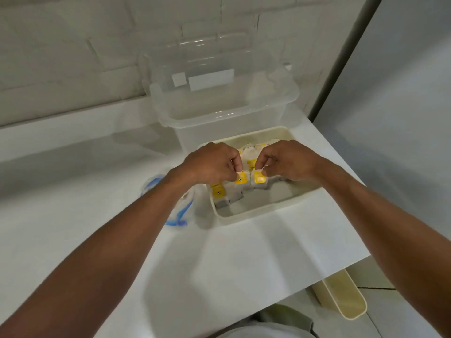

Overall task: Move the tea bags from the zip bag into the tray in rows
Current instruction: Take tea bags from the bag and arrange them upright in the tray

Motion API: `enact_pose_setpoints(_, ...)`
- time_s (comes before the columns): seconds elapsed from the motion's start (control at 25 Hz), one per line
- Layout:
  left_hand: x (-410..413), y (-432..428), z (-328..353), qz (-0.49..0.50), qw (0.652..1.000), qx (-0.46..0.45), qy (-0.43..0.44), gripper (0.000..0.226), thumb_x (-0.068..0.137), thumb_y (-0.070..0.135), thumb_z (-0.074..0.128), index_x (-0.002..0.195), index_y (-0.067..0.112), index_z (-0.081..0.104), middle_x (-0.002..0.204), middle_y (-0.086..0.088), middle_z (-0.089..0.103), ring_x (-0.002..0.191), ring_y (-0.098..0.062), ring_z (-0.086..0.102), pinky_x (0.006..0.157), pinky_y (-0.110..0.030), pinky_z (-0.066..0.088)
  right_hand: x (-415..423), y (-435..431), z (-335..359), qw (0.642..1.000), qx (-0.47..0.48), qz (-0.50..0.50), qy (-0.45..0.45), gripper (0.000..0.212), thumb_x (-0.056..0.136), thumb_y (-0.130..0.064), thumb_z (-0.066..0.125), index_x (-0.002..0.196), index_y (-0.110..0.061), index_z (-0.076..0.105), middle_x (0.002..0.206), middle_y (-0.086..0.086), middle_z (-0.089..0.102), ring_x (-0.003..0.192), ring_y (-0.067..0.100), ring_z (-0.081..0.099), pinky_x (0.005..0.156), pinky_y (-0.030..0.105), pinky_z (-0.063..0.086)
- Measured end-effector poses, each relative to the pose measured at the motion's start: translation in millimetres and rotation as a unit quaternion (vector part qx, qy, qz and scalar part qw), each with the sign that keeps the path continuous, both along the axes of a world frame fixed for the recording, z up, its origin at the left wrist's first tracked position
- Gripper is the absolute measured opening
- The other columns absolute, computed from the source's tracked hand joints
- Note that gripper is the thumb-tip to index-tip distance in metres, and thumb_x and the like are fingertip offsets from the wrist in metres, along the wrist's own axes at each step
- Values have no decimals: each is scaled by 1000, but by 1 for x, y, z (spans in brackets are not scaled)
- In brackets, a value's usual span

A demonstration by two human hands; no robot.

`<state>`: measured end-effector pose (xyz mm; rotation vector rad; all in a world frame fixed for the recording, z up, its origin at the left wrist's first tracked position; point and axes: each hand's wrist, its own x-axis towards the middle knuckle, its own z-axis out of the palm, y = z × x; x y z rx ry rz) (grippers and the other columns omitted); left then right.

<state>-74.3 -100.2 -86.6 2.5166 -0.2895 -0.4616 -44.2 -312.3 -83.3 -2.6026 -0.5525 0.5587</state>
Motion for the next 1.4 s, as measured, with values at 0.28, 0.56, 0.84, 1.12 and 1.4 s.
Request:
enact_pose_setpoints(0.28,17,-37,-33,-5,994,99,44,12,82,25,66,83,37,62,91,15,72,82,-9,62,79,-31,53,27,-20,-38,997,-32,63,30,10,84,-22,69,89,-32,68,79,-15,63,76,6,58,70,23,46)
enact_pose_setpoints(0.56,33,-41,-58,35,987,147,58,17,83,24,65,91,37,59,93,18,64,87,-10,63,85,-35,52,50,-13,-55,995,-43,83,31,12,85,-23,67,91,-34,68,87,-13,64,82,12,63,67,24,49)
enact_pose_setpoints(0.84,33,-35,-66,17,982,186,26,13,81,33,65,84,40,54,98,16,67,99,-12,59,85,-35,47,46,-21,-51,977,-11,133,168,13,86,-15,68,85,-28,67,77,-4,72,73,15,66,70,32,53)
enact_pose_setpoints(1.12,38,-40,-65,23,979,201,33,14,82,33,64,91,41,57,100,14,67,100,-15,60,79,-34,45,57,-6,-66,995,-24,84,48,19,85,-17,65,83,-35,63,77,-16,58,85,15,64,81,34,55)
enact_pose_setpoints(1.4,28,-40,-58,10,971,236,-27,33,80,49,67,107,35,54,99,8,60,100,-21,61,76,-33,43,49,-11,-66,998,-10,57,-23,17,81,-31,73,87,-34,58,89,-11,66,89,15,63,81,34,52)
